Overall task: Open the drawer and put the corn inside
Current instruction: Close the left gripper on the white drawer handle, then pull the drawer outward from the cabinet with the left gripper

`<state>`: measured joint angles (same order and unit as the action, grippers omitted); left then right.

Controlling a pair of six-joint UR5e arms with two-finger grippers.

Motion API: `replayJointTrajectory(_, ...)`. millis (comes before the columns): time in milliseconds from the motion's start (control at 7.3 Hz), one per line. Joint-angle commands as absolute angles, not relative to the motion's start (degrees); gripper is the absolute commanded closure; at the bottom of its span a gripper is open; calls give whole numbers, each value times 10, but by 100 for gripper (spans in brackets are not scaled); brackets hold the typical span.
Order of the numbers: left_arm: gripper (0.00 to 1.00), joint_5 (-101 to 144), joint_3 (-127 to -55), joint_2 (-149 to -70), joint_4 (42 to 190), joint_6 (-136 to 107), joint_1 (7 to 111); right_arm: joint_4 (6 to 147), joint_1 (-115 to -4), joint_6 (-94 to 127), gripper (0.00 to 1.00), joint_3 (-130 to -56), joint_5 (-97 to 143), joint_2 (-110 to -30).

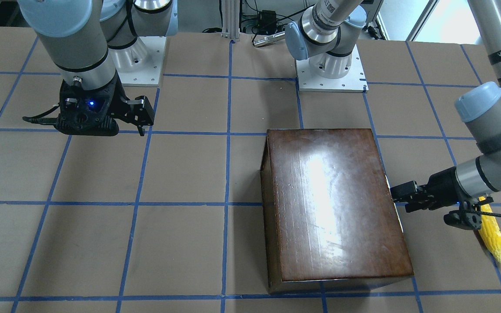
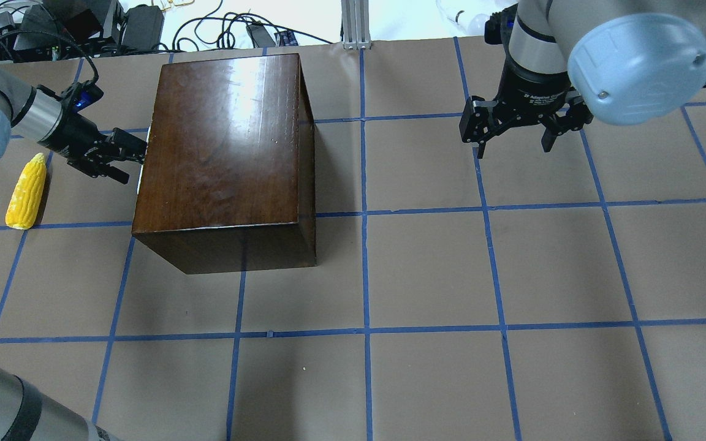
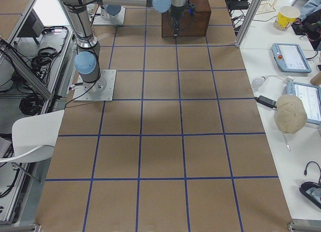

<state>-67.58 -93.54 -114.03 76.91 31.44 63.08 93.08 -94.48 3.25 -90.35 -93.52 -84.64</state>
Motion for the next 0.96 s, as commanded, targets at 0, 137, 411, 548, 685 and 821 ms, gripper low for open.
replayJointTrajectory(0, 0, -678, -931, -1141, 768, 321, 628, 932, -945, 33, 0, -904, -935, -846)
replayJointTrajectory(137, 0, -679, -930, -1143, 766, 325, 628, 931, -945, 33, 0, -904, -935, -846)
replayJointTrajectory(411, 0, -678, -929, -1146, 761, 340, 619, 931, -945, 33, 0, -904, -935, -846)
replayJointTrajectory(548, 0, -678, -929, -1149, 761, 340, 607, 931, -945, 33, 0, -904, -935, -846)
replayJointTrajectory(685, 0, -677, -928, -1149, 761, 347, 601, 931, -945, 33, 0, -904, -935, -846)
replayJointTrajectory(821, 0, -678, -928, -1149, 761, 347, 600, 931, -945, 33, 0, -904, -935, -846)
